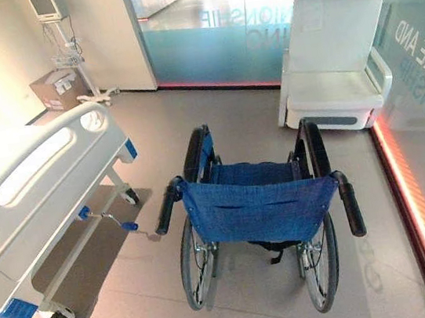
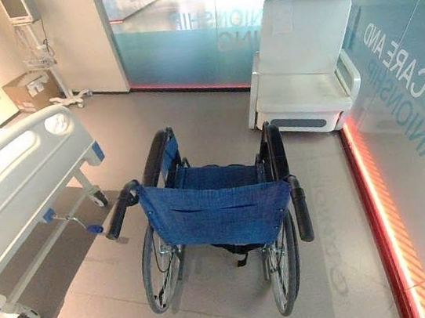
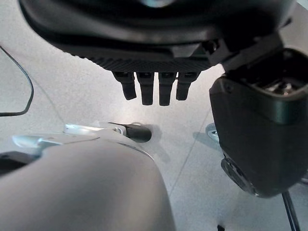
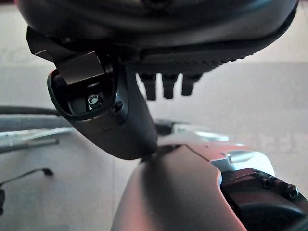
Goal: Push the wheelchair next to the bed
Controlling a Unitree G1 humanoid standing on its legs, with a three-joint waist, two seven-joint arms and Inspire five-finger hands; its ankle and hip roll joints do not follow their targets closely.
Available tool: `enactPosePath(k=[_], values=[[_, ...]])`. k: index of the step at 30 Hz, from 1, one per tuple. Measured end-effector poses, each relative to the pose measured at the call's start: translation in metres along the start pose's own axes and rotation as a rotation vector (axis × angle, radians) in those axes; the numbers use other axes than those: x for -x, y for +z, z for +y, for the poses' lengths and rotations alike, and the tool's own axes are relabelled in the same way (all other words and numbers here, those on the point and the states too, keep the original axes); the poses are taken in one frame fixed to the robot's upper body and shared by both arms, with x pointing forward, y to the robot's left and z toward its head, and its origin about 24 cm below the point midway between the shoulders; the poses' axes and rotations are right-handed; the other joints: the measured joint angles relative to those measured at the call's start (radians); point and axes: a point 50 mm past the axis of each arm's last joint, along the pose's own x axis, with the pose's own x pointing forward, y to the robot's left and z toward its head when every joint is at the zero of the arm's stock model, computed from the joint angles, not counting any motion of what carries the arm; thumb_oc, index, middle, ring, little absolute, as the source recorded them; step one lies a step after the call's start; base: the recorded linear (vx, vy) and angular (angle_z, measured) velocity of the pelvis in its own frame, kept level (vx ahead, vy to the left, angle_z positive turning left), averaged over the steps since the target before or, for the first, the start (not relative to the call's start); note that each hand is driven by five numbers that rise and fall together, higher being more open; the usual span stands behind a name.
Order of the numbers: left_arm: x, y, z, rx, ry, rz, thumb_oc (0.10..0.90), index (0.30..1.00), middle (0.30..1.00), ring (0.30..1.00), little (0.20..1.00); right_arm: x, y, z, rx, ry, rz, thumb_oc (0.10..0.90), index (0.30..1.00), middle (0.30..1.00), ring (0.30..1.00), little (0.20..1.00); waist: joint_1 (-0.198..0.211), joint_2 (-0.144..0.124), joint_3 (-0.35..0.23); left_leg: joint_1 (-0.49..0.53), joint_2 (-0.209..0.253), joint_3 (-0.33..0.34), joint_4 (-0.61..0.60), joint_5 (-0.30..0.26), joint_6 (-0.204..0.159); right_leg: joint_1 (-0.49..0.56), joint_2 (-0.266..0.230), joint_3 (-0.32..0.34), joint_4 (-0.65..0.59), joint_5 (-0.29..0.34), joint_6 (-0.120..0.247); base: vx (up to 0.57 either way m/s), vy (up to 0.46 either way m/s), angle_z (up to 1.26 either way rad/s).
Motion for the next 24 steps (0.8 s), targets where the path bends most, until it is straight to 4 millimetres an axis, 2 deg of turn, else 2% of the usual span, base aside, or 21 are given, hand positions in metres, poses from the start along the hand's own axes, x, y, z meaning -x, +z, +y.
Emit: enactPosePath(k=[11,16,22,24], values=[[0.000,-0.007,0.005,0.038,0.054,0.005,0.800,0.900,0.900,0.900,0.900,-0.001,-0.001,0.004,-0.017,-0.063,-0.009,0.800,0.900,0.900,0.900,0.900,-0.001,-0.010,-0.004,0.001,0.000,0.001,0.000,0.000,0.000,0.000,0.000,0.002,0.000,0.000,0.000,0.00,0.000,0.00],[0.000,-0.001,0.007,0.097,0.083,-0.025,0.800,0.900,0.900,0.900,0.900,0.000,0.004,0.000,-0.149,-0.109,-0.035,0.800,0.900,0.900,0.900,0.900,-0.003,-0.009,-0.003,-0.007,0.000,0.002,0.000,0.000,0.000,-0.012,0.000,0.005,0.002,0.000,0.000,0.00,0.000,0.00],[0.002,0.016,0.022,0.282,0.179,-0.071,0.800,0.900,0.900,0.900,0.900,0.004,0.018,-0.016,-0.369,-0.170,-0.096,0.800,0.900,0.900,0.900,0.900,-0.004,-0.004,0.005,-0.009,0.000,0.004,0.000,0.000,0.000,-0.016,0.000,0.009,0.002,0.000,0.000,0.03,-0.003,-0.02],[0.003,0.025,0.034,0.368,0.236,-0.108,0.800,0.900,0.900,0.900,0.900,0.009,0.030,-0.032,-0.443,-0.235,-0.149,0.800,0.900,0.900,0.900,0.900,-0.004,0.002,0.019,-0.007,0.000,0.004,0.000,0.000,0.000,-0.015,0.000,0.008,0.001,0.000,0.001,0.05,0.005,0.00]])
